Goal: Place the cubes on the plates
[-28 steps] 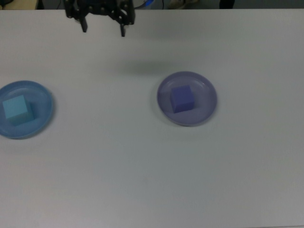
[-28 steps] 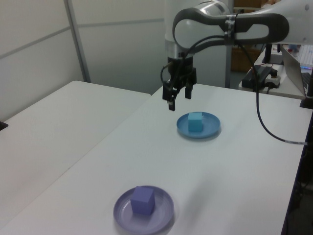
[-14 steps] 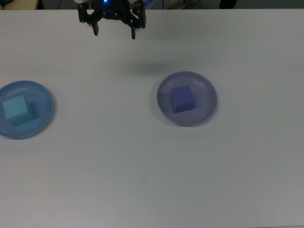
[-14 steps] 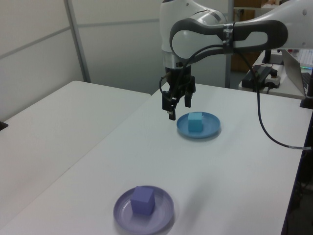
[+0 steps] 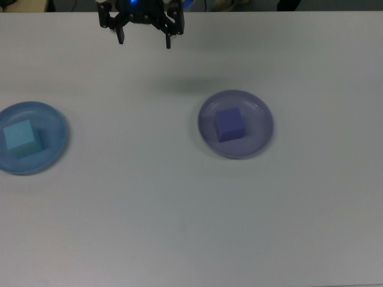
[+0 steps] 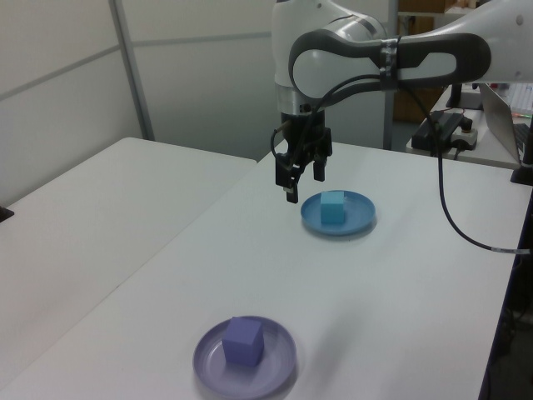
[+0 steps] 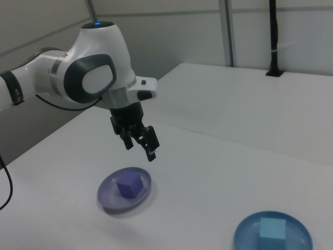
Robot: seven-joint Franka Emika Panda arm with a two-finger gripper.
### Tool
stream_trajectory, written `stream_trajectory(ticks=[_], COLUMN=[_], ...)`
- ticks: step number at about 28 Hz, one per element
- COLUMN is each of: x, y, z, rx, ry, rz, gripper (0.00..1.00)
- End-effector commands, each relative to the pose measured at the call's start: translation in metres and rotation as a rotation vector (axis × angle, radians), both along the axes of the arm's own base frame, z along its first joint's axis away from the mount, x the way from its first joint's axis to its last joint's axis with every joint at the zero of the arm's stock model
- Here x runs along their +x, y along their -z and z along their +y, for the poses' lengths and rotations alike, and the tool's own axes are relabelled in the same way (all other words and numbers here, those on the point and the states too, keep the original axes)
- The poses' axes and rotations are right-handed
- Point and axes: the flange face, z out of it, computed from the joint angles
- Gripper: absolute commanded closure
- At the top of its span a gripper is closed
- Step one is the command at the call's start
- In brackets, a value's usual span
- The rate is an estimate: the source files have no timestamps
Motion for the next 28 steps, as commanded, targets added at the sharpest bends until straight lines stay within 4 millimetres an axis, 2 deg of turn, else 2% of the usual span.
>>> stream_trajectory(ticks=[1, 4, 28], x=[-0.0031, -0.0039, -0.004], y=[-0.0089, -0.0174, -0.0162], z=[-0.0034, -0.0054, -0.0045], rx=[-0.027, -0.029, -0.029], ry=[-0.04, -0.047, -0.042], rz=[-0.012, -0.013, -0.007], gripper=[0.0, 0.0, 0.0])
